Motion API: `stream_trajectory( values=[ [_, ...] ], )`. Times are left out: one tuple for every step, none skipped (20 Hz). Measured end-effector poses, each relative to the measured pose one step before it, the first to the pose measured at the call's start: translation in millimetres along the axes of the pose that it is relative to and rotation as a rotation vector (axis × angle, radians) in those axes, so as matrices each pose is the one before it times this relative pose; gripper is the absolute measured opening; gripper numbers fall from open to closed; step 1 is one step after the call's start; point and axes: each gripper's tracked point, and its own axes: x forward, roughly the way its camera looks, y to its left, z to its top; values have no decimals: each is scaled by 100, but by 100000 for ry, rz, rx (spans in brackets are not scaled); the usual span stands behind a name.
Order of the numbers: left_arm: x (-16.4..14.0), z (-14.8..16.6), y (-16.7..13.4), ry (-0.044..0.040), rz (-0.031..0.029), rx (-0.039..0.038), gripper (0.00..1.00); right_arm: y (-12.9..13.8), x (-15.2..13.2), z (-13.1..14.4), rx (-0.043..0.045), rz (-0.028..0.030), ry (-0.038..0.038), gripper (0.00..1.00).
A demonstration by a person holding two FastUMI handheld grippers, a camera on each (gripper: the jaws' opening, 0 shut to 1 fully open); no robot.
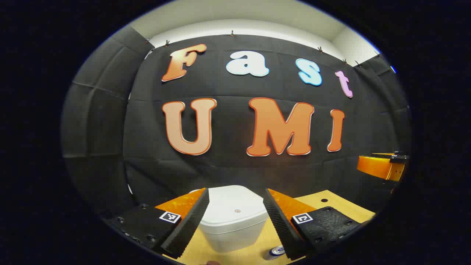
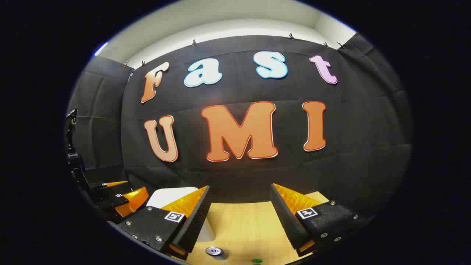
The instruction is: Press the lid of the desktop garbage bin to open it, pick up the crumpled paper on the desktop and throw it into the bin, then pick up the pop can on the desktop and drop it into the bin, and finally close the garbage bin lid.
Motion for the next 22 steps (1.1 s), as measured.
stream_trajectory(
  values=[
    [-210,-67,669,-1017,1082,1702,94,290,309,-32,-616,990,-592,95],
    [23,-410,1136,469,2385,2107,95,-26,309,-308,-1030,393,1021,95],
    [134,-504,750,1955,1731,1437,94,28,256,-607,-439,628,1856,95],
    [150,-376,172,1471,488,140,94,-151,145,-660,471,293,1319,95],
    [76,-147,-21,747,127,-966,96,-86,46,-232,1106,449,690,95],
    [83,-133,-71,271,445,-1072,94,86,93,-165,1197,1659,440,95],
    [131,-48,54,395,1416,-759,96,483,259,-97,1051,3122,-383,95],
    [-77,-112,2,136,908,-930,94,413,22,127,504,2573,-342,95],
    [-1,50,-350,147,-48,-1018,96,-364,216,2,-648,623,-124,95],
    [-25,110,-388,-227,-405,-1426,94,-528,177,77,-1456,-439,-177,100],
    [-31,215,-400,-383,-689,-1452,94,-500,239,91,-1314,-244,3,100],
    [241,110,-384,-680,315,-832,94,-422,194,55,-365,122,387,95],
    [186,267,-54,-750,1542,229,94,-451,271,-135,411,525,675,95],
    [163,-121,-102,-47,1103,357,94,-373,100,37,653,894,926,95],
    [88,-8,-456,41,-143,119,94,-380,175,78,651,653,664,95],
    [-36,90,-268,-132,460,-488,94,-397,180,106,80,862,350,95],
    [86,-10,-149,545,1036,-882,94,-529,59,28,-987,-188,534,95],
    [145,-172,-160,570,975,-1341,94,-643,35,143,-2446,-645,-302,95],
    [-15,-261,-209,856,1107,-1542,94,-672,32,95,-2554,-629,-672,95],
    [-184,-235,-115,831,1082,-1013,94,-324,36,171,-1689,366,-351,95],
    [-98,-114,172,43,2038,-804,94,-164,16,-9,-395,676,-293,95],
    [-292,-70,-41,-226,911,-355,94,-165,-2,-102,521,250,7,95]
  ],
)
